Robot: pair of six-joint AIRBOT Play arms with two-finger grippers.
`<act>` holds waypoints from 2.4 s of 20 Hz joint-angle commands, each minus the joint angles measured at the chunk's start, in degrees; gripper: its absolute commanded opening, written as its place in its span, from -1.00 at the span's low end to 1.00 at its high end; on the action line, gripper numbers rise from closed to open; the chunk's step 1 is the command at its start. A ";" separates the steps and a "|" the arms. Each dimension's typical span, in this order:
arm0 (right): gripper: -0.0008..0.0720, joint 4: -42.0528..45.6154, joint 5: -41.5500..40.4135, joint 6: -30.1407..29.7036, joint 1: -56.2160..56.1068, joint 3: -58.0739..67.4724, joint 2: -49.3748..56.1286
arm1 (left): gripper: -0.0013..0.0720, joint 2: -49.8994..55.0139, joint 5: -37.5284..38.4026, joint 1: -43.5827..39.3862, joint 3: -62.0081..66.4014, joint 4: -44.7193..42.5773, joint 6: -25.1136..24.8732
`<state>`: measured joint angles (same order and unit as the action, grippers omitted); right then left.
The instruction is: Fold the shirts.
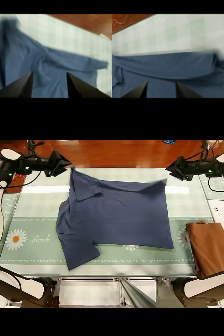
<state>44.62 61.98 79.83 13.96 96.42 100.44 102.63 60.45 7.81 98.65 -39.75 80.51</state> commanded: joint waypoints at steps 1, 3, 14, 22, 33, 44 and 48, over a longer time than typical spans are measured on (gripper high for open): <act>0.14 0.39 9.20 0.68 5.16 1.01 -1.70 | 0.42 -0.09 18.64 5.66 1.92 -6.97 3.13; 0.14 8.00 19.06 2.89 10.56 0.94 -4.07 | 0.42 -2.36 30.18 9.70 0.15 -12.55 2.03; 0.14 10.05 8.59 -6.73 19.67 -52.17 -35.95 | 0.42 -42.10 10.27 27.12 -67.32 -10.80 -5.11; 0.14 4.70 9.77 -10.29 19.39 -55.60 -39.67 | 0.42 -37.29 -1.77 20.22 -72.65 -4.22 -5.07; 0.14 10.45 9.79 -8.13 19.58 -55.60 -39.67 | -0.91 -28.33 -1.46 12.83 -64.92 -3.34 -8.96; 0.14 14.99 14.01 -3.76 19.39 -65.35 -33.62 | -0.91 -28.41 1.75 12.72 -62.20 -3.32 -8.96; 0.14 10.80 10.82 -5.81 19.37 -65.35 -29.20 | -0.90 -28.41 1.73 12.35 -62.20 -3.32 -8.96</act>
<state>58.50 74.46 75.59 33.36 31.48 68.25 74.17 61.98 20.40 36.38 -43.13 71.57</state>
